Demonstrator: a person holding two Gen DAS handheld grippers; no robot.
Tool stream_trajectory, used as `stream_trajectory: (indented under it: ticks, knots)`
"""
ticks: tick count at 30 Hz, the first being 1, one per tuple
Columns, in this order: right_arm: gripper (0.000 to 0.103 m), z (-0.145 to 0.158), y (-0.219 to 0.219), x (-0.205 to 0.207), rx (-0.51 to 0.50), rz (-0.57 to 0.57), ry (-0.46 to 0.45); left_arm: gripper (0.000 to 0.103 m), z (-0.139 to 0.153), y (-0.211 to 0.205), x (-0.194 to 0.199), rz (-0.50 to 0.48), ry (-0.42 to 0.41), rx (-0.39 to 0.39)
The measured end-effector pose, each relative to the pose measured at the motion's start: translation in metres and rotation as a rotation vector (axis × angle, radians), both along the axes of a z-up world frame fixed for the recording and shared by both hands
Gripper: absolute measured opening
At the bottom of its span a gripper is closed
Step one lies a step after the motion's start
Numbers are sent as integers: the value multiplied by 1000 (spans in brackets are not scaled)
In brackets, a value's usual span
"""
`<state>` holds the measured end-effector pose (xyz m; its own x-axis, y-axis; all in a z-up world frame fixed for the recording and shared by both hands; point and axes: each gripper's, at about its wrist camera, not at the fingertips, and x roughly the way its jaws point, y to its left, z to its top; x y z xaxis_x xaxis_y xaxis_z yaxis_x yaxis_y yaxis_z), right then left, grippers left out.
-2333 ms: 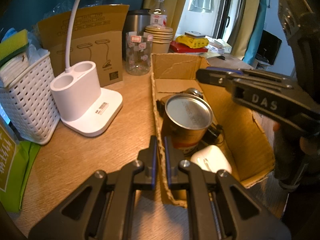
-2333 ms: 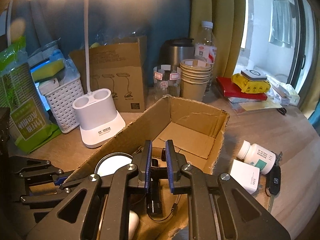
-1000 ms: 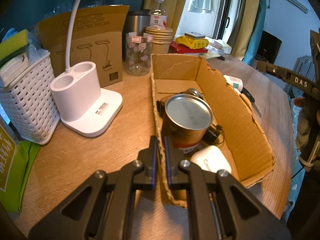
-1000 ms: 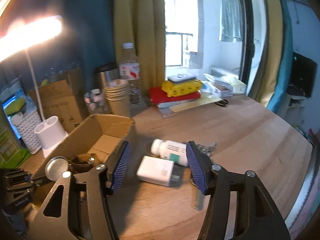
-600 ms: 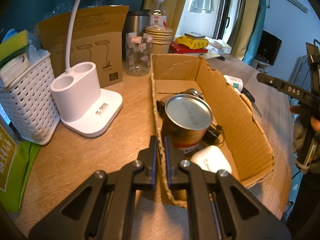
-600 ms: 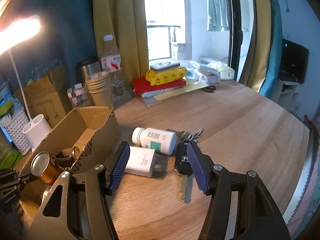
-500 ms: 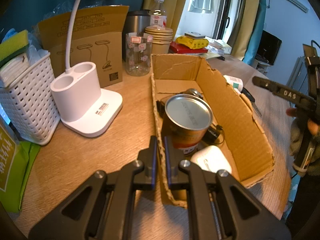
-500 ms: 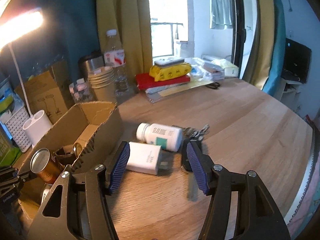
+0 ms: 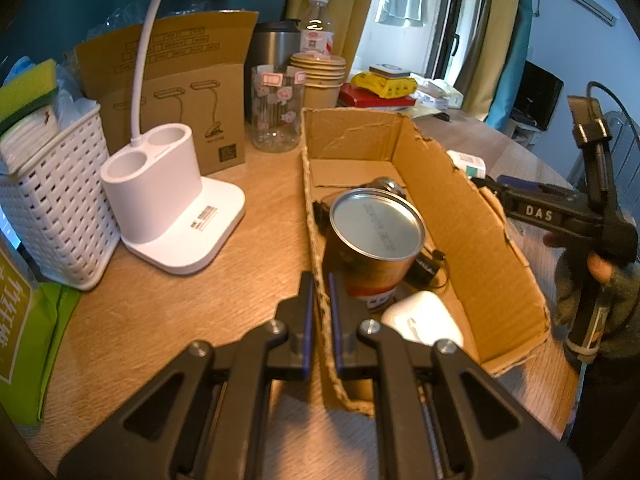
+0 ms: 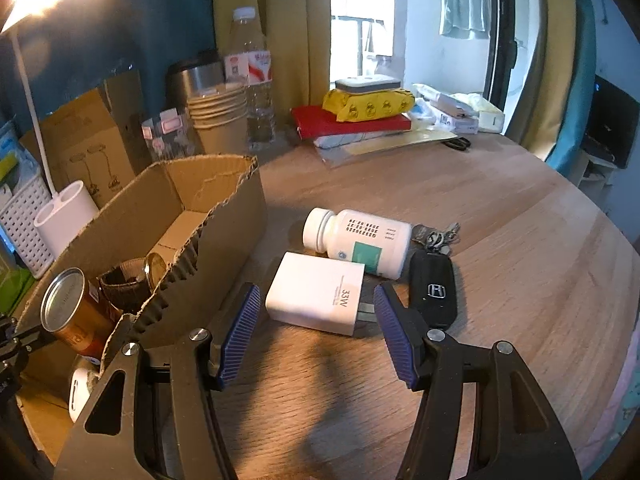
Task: Organize rigid objects
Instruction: 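Lower the right gripper around the white charger and close on it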
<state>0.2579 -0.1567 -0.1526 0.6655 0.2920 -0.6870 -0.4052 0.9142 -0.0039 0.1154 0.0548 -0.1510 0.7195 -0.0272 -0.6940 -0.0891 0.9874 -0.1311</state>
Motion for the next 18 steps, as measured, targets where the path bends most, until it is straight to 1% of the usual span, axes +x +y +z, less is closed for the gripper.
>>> stream_trajectory:
  ticks: [9, 18]
  knots:
    - [63, -11, 12, 9, -50, 2, 26, 8, 0, 0, 0, 0, -1, 0]
    - [63, -16, 14, 17, -67, -13, 30, 8, 0, 0, 0, 0, -1, 1]
